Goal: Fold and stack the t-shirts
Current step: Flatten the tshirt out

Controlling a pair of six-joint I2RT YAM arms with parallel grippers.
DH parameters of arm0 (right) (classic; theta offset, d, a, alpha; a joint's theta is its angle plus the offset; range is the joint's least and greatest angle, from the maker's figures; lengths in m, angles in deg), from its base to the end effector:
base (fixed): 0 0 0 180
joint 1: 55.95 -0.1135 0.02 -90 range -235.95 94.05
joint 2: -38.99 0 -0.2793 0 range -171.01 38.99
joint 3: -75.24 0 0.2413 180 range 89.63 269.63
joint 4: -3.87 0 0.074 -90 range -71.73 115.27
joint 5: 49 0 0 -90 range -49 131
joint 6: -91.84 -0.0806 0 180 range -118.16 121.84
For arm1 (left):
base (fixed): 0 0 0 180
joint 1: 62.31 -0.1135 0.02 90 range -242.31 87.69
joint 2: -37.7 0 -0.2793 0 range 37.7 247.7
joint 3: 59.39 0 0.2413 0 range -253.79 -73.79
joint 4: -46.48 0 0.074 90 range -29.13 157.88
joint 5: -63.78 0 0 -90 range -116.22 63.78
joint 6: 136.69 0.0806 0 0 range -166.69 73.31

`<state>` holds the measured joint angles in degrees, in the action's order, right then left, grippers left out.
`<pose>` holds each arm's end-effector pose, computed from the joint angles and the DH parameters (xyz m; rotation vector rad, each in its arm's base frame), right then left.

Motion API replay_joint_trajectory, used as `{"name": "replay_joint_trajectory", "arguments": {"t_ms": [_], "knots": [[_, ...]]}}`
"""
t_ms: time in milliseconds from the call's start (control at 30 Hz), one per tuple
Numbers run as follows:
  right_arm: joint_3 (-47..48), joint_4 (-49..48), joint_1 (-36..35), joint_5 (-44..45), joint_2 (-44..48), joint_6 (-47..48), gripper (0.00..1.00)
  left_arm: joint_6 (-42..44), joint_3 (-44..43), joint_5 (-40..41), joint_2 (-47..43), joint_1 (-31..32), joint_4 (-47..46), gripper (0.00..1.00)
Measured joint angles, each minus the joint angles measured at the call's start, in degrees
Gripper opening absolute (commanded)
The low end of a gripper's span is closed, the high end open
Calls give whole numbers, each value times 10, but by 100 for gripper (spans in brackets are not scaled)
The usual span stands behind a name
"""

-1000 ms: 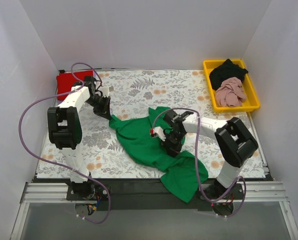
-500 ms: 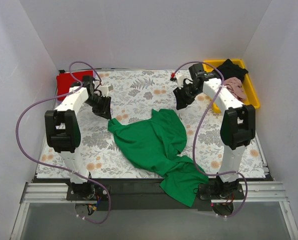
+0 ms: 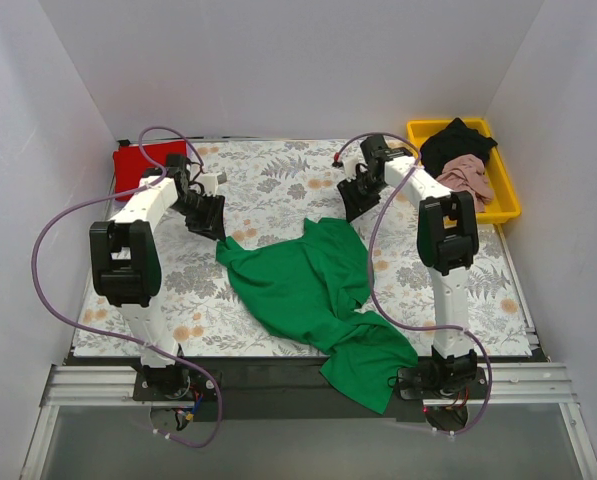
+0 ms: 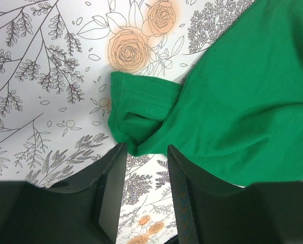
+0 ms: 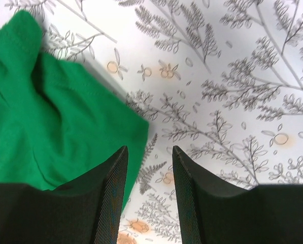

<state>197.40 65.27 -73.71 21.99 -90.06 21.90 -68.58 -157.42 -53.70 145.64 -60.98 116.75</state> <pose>0.4597 0.1748 0.1619 -0.9655 2.5485 0.4455 0.3676 -0.0457 0.1943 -0.4697 2.9401 -0.7644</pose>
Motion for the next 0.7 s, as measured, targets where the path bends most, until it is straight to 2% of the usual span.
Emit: {"name": "replay_joint_trajectory", "arguments": {"t_ms": [300,433,533,567,600,633,700], "knots": [[11,-27,-21,7,-27,-23,50,-4,10,0,-4,-1,-11,40],[4,-46,-40,11,-26,-26,47,-5,23,0,-10,-2,-16,41],[-12,-64,-52,17,-19,-26,35,-5,30,0,-12,-3,-17,41],[-19,-70,-54,18,-15,-26,23,-5,31,0,-14,-3,-18,42],[-24,-73,-56,17,-12,-25,18,-5,33,0,-15,-4,-19,42],[-32,-77,-56,15,-9,-26,4,-6,34,1,-15,-5,-19,42],[-54,-84,-57,7,2,-19,1,-7,34,1,-16,-6,-20,42]]}}
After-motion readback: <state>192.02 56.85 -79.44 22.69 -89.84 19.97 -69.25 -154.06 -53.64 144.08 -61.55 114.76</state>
